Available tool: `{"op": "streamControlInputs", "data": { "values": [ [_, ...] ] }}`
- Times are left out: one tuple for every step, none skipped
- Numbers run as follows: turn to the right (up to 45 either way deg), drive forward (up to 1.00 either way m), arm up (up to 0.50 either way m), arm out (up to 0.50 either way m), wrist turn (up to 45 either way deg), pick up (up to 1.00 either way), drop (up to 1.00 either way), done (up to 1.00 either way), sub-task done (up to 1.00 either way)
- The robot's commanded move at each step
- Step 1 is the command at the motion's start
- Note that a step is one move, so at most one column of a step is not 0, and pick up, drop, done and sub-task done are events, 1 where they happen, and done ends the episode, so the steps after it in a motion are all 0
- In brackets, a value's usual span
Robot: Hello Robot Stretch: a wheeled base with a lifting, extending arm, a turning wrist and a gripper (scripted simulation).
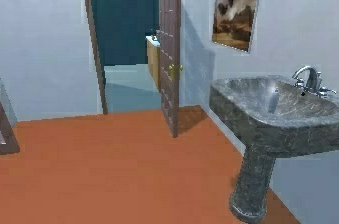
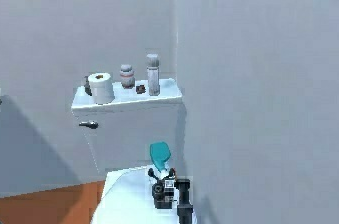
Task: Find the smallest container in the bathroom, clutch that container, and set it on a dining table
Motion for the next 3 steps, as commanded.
{"op": "streamControlInputs", "data": {
  "values": [
    [0.0,0.0,0.44,0.0,0.0,0.0,0.0,0.0,0.0],
    [0.0,0.0,0.0,0.0,-45.0,0.0,0.0,0.0,0.0],
    [0.0,0.0,0.0,0.0,-45.0,0.0,0.0,0.0,0.0]
  ]
}}
